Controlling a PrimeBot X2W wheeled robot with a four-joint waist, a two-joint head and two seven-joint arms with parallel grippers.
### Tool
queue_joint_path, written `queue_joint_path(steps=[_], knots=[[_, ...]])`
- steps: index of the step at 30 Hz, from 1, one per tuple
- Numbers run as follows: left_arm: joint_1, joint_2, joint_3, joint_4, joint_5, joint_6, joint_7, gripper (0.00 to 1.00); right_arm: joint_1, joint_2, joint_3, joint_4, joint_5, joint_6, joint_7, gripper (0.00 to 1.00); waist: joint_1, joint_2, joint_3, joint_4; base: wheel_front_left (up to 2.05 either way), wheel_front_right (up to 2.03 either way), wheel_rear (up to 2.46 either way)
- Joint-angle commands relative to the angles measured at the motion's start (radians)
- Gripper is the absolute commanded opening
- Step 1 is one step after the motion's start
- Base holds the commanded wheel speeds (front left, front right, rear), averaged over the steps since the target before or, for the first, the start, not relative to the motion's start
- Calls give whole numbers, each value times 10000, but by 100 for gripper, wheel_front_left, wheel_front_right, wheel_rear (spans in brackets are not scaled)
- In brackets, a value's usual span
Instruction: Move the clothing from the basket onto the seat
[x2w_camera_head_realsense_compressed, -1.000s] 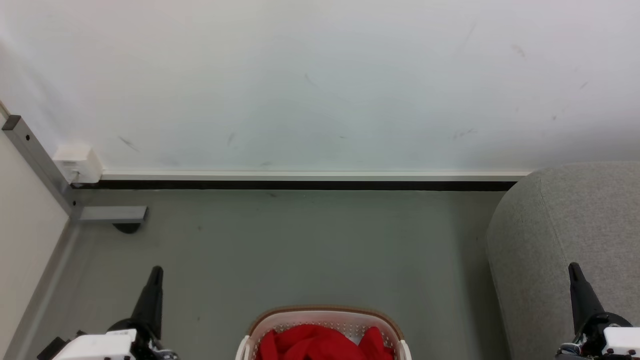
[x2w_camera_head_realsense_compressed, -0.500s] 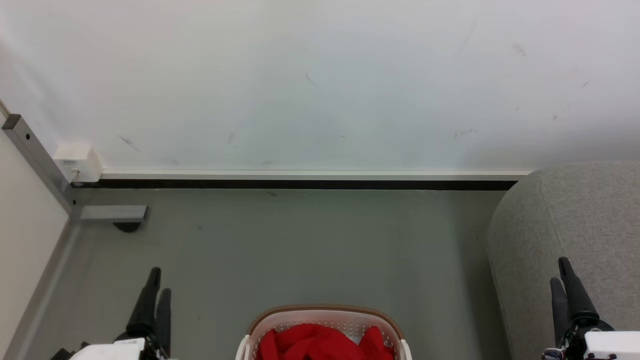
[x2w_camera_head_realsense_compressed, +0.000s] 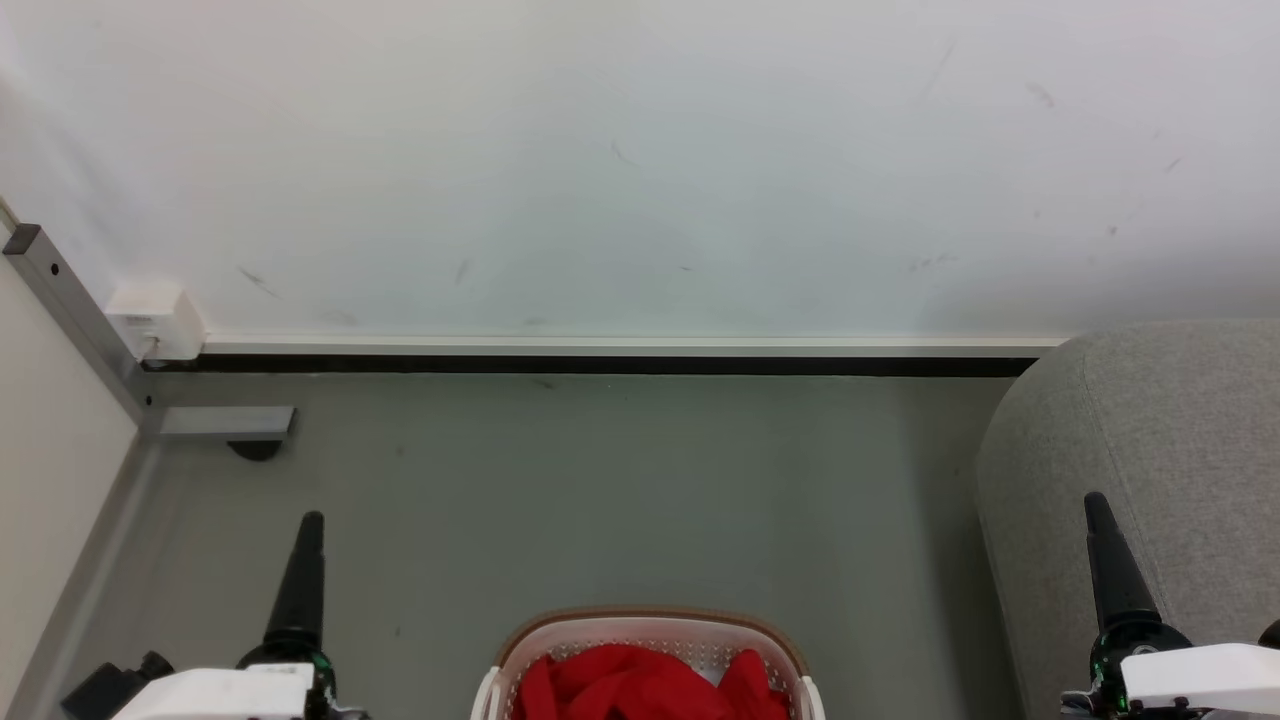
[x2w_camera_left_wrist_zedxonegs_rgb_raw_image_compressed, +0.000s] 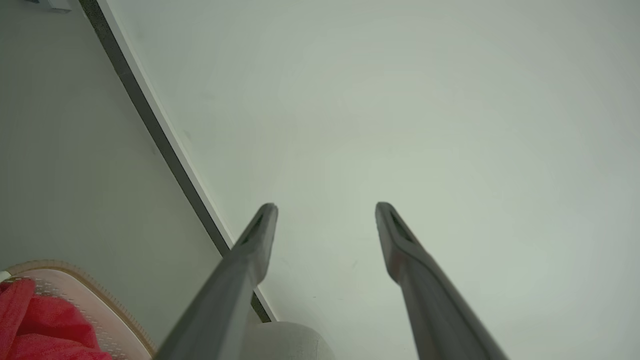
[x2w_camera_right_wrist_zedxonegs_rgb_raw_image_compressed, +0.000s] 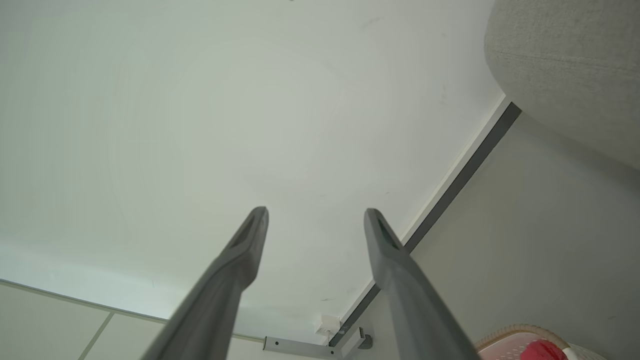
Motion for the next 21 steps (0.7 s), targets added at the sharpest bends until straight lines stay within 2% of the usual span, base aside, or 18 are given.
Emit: queue_joint_path(steps=[1, 9, 21], knots=[[-242, 71, 34, -257, 537, -6, -112, 100, -316, -102, 100, -216, -429, -4, -131, 100, 0, -1, 6, -4, 0, 0, 0], [-230, 80, -80, -561, 1928, 193, -381, 100, -354, -176, 438, -309, -1959, -6, -397, 100, 0, -1, 16, -15, 0, 0, 0], [-103, 94, -683, -767, 5384, 780, -802, 100, -320, -108, 581, -459, -4319, -8, -816, 100, 0, -1, -16, -10, 0, 0, 0]])
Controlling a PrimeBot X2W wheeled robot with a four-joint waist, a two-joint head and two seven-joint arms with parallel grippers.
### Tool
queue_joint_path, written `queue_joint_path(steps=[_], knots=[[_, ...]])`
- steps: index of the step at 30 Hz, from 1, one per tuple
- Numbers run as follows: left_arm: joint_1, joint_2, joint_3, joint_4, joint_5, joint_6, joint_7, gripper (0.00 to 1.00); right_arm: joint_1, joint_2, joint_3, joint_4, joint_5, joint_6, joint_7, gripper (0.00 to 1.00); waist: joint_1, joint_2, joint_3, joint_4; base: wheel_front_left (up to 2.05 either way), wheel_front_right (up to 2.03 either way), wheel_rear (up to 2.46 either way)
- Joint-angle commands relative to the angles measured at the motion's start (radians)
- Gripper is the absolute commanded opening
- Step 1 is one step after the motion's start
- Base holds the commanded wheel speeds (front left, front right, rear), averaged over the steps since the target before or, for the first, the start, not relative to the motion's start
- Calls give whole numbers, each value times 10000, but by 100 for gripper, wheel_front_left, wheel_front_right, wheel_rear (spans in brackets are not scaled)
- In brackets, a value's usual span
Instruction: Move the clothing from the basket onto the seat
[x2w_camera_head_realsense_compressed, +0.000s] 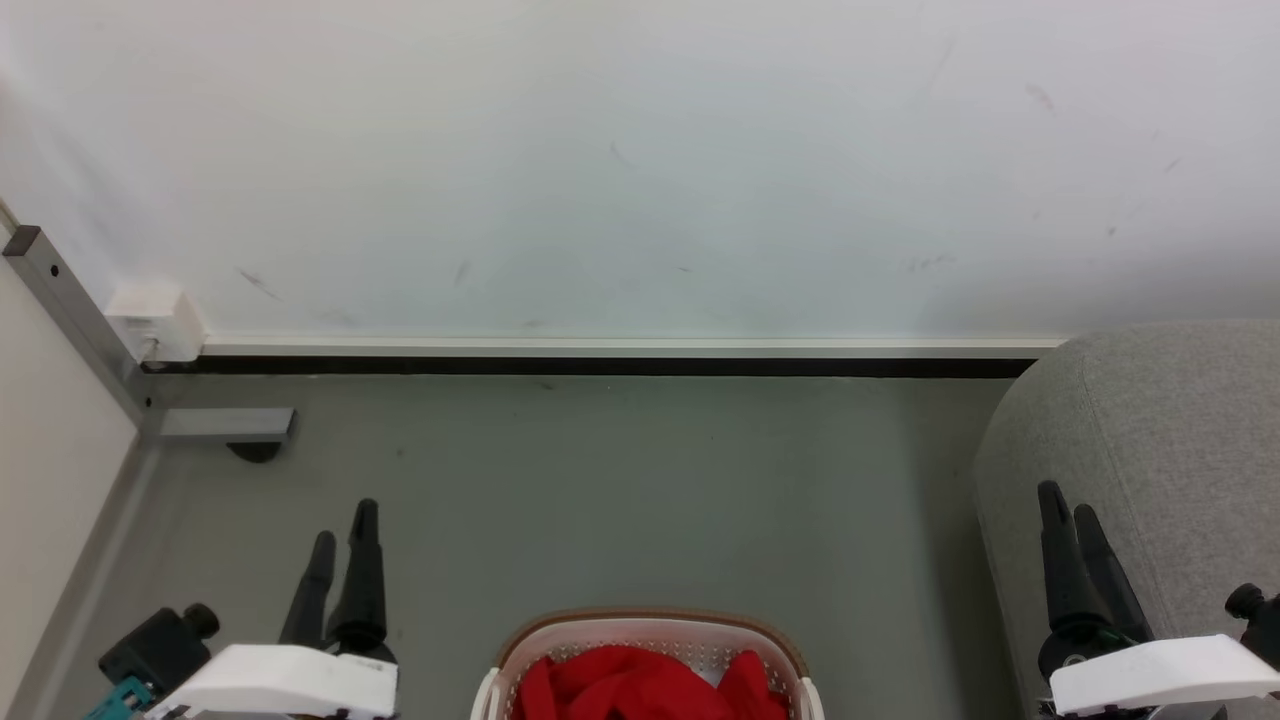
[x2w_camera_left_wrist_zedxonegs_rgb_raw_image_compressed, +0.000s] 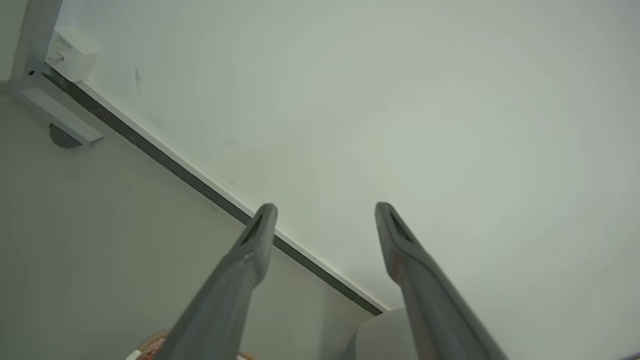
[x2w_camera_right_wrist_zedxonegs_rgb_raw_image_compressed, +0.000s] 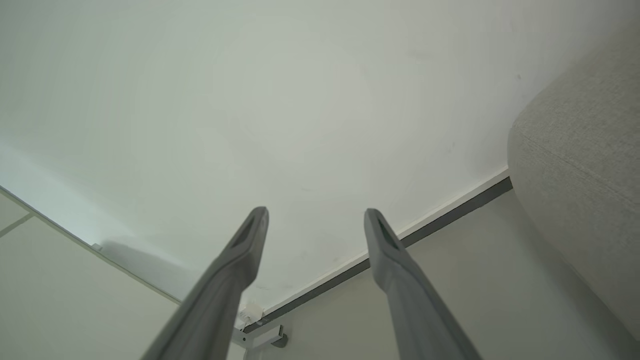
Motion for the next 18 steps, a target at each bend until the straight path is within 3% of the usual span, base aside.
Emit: queue_joint_path(steps=[1, 8, 18], knots=[[-95, 86, -49, -122, 381, 67, -87, 100, -289, -87, 3, -119, -369, -8, -71, 100, 0, 0, -4, 3, 0, 0, 0], [-25, 120, -315, 37, 1627, 416, -311, 100, -269, -113, 268, 96, -1887, -9, -296, 100, 0, 0, -26, 12, 0, 0, 0], [-13, 194, -377, 135, 2704, 729, -598, 100, -322, -79, 528, 379, -3142, -11, -587, 100, 0, 0, -36, 18, 0, 0, 0]])
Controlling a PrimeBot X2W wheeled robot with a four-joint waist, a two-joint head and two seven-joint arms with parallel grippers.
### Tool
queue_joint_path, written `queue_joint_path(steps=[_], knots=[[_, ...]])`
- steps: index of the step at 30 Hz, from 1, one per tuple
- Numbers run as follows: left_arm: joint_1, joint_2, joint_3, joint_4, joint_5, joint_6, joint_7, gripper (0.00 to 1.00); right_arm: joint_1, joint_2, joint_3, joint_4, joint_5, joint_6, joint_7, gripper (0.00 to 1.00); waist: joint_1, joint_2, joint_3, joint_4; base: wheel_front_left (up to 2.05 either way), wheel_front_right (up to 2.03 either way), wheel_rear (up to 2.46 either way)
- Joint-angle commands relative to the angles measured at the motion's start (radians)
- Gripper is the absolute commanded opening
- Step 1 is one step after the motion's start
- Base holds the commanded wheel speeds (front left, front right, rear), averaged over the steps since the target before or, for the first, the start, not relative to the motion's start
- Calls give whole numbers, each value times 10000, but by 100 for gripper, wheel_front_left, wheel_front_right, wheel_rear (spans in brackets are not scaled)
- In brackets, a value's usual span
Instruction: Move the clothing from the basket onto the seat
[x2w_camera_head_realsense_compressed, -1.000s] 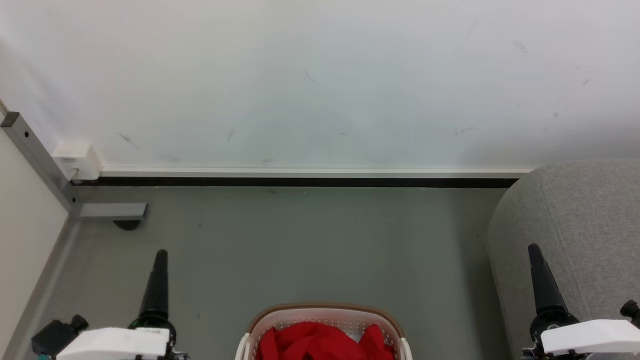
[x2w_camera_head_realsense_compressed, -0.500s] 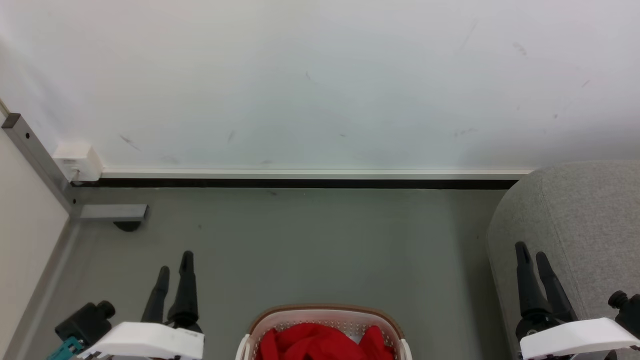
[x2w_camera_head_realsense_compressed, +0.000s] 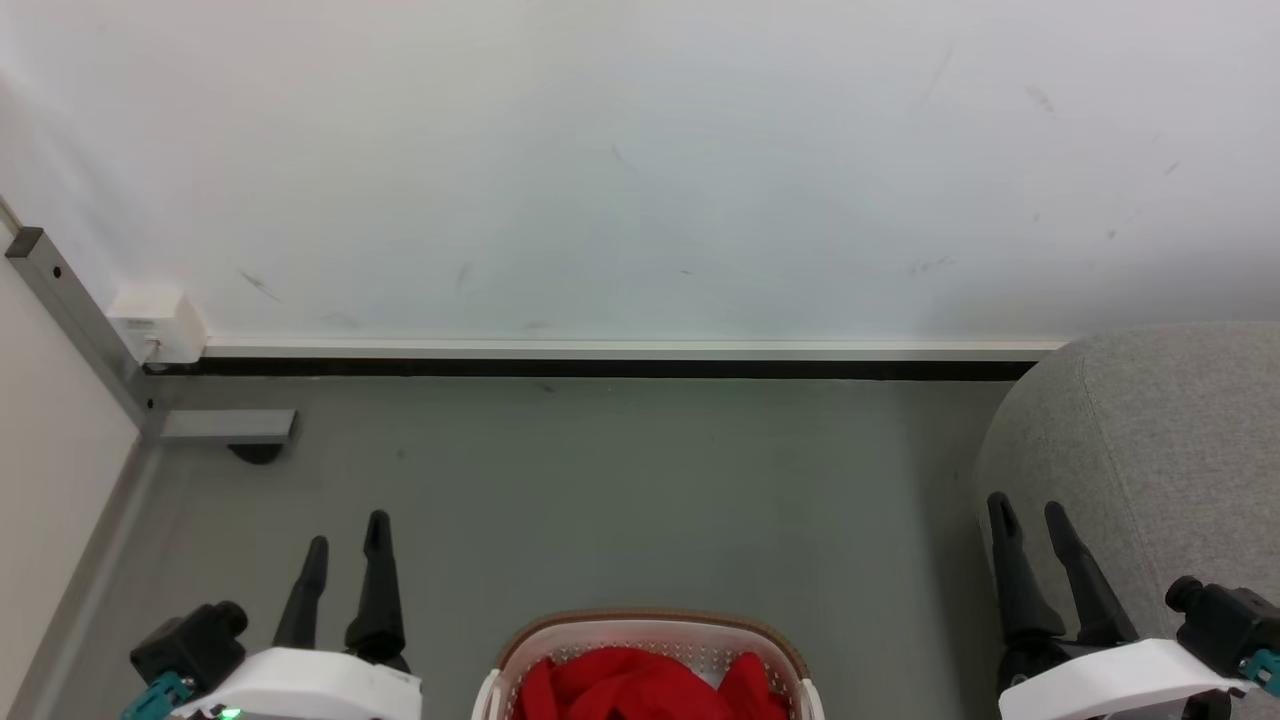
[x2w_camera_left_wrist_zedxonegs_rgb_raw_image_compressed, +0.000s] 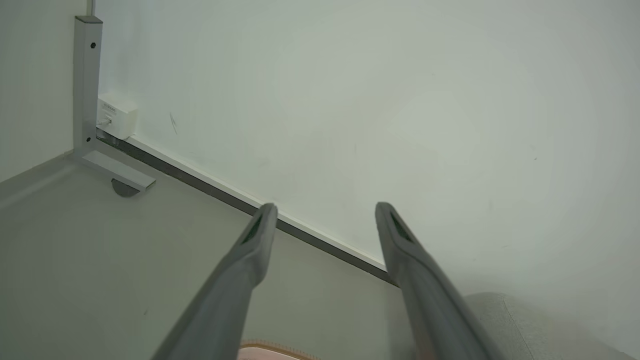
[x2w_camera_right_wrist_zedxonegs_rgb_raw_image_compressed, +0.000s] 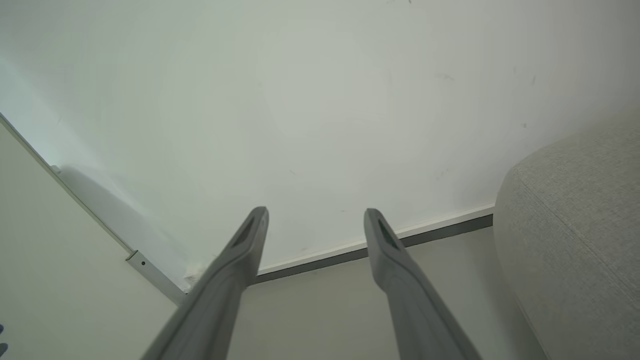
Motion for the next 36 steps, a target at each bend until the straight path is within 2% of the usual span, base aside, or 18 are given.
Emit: queue_joint_path(steps=[1, 36], knots=[[-50, 124, 9, -83, 294, 37, -72, 100, -183, -61, 50, -41, -239, -11, -67, 100, 0, 0, 0, 5, 0, 0, 0], [155, 99, -346, -117, 3605, 357, -911, 100, -277, -138, 782, 14, -2981, -17, -900, 100, 0, 0, -15, 55, 0, 0, 0]])
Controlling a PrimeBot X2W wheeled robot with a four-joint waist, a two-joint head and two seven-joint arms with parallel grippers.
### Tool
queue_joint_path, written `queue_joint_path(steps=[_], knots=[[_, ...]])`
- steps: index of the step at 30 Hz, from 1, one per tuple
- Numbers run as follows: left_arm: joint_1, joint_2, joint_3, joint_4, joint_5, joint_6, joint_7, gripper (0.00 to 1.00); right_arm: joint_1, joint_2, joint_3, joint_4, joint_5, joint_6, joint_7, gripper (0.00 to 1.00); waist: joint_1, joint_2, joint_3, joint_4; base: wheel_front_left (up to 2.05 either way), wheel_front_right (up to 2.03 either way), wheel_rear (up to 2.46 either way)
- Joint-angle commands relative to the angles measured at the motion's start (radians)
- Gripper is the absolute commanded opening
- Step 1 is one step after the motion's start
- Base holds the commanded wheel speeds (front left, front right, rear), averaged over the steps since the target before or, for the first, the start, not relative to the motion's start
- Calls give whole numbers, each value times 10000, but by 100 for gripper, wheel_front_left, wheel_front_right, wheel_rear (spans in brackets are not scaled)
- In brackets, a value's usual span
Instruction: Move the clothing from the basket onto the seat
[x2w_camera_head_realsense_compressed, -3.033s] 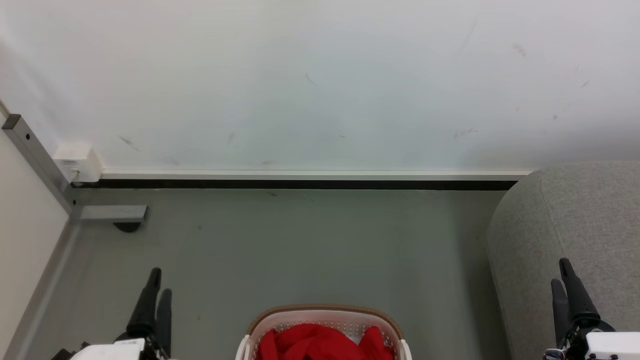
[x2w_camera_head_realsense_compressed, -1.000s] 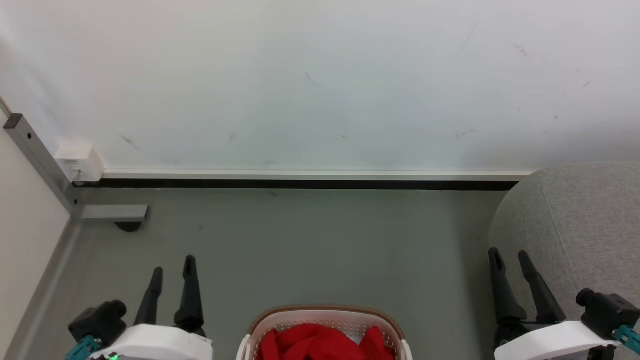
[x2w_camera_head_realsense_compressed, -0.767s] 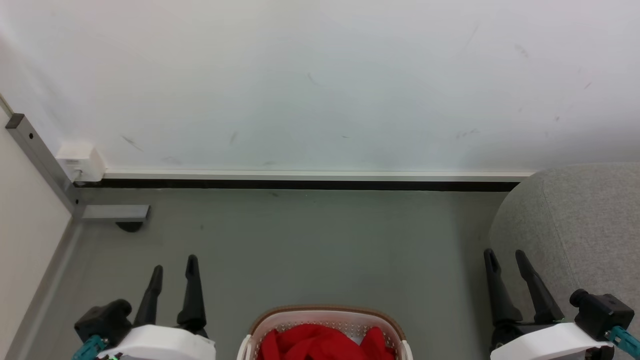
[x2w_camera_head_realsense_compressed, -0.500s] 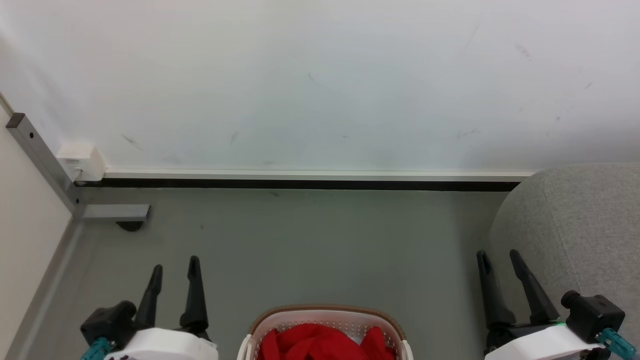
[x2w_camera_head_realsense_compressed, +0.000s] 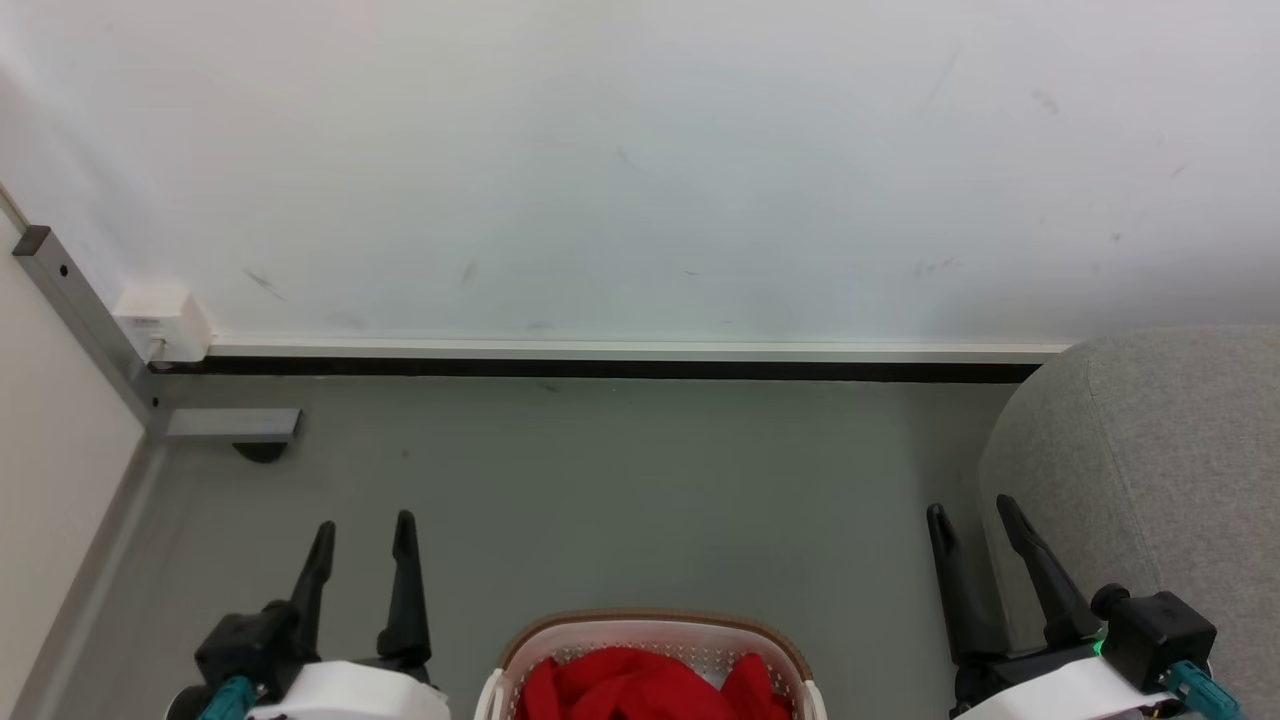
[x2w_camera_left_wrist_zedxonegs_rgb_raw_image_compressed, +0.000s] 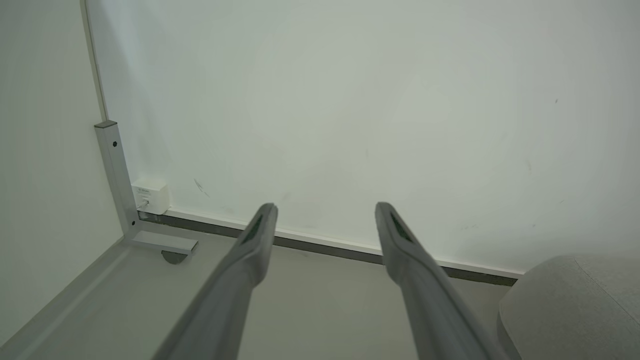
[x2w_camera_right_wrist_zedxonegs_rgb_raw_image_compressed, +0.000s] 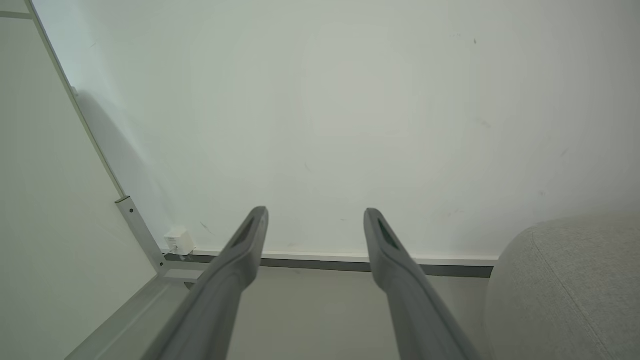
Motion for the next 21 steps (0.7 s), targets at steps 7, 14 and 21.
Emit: queue_joint_path(steps=[7, 14, 21], knots=[[128, 73, -13, -132, 789, 100, -217, 100, -187, -104, 124, -116, -637, -18, -201, 100, 0, 0, 22, -12, 0, 0, 0], [145, 61, -36, -150, 1171, 103, -357, 100, -203, -84, 183, -176, -1006, -19, -349, 100, 0, 0, 64, -11, 0, 0, 0], [166, 47, -27, -80, 1572, 75, -458, 100, -182, -72, 246, -203, -1390, -20, -448, 100, 0, 0, 77, -26, 0, 0, 0]])
